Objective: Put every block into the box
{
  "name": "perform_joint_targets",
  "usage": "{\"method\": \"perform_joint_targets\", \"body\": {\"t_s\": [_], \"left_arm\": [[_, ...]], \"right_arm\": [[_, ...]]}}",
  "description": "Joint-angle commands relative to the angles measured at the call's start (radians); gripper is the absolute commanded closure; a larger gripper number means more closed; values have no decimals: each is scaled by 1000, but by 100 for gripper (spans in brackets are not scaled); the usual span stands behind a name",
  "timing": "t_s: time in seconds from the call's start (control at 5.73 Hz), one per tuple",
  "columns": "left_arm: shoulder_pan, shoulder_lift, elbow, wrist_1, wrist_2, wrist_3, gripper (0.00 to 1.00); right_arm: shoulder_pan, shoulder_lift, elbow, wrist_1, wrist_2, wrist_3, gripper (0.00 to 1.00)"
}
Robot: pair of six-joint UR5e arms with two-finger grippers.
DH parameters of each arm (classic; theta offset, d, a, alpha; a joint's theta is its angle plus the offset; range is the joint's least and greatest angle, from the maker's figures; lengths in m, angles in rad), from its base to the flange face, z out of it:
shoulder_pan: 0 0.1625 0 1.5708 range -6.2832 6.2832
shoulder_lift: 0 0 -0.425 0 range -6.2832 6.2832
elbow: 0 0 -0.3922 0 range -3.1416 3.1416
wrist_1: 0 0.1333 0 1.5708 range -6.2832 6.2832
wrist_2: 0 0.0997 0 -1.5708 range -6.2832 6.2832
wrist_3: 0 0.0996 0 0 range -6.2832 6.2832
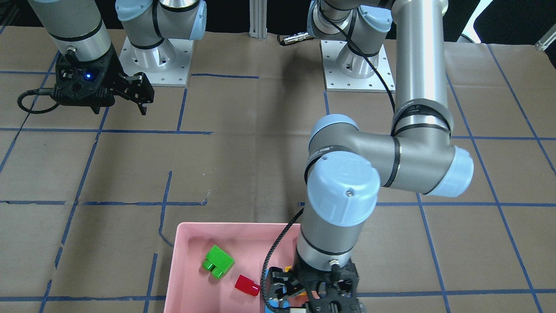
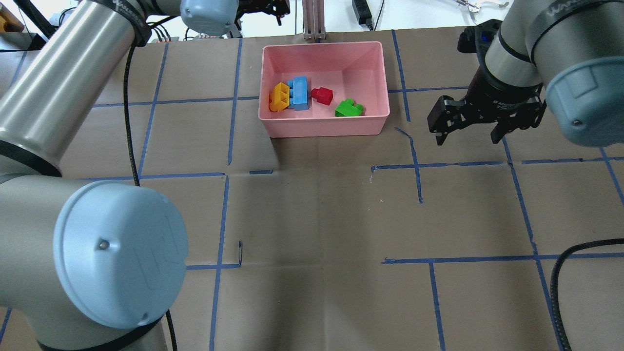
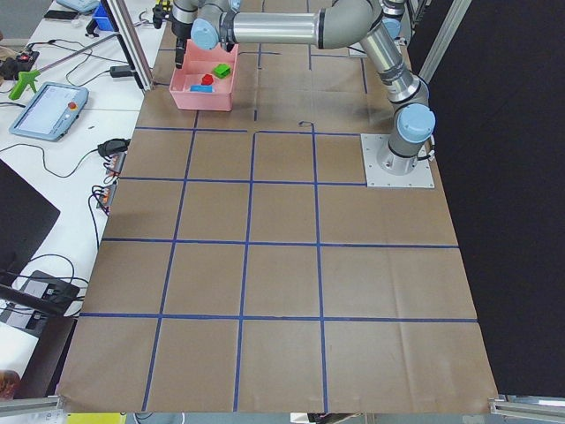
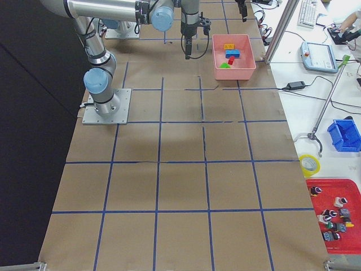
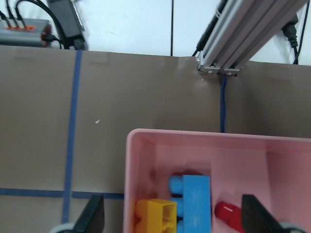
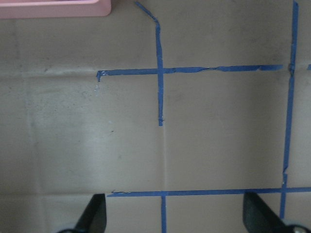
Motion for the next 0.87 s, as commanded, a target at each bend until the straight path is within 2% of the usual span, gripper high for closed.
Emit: {"method": "perform_joint_targets", "body": {"t_s": [0.0, 0.17, 0.35, 0.7], "left_arm": [[30, 136, -41, -303, 25, 33, 1], [44, 199, -79, -361, 25, 39, 1], [58, 281, -147, -363, 22, 145, 1], [113, 509, -417, -346, 6, 415, 1]], "right_arm": [[18, -10, -16, 12, 17, 18, 0], [18, -10, -45, 12, 6, -22, 0], [20, -10, -59, 20, 8, -23, 0], [20, -5, -62, 13, 12, -23, 0]]}}
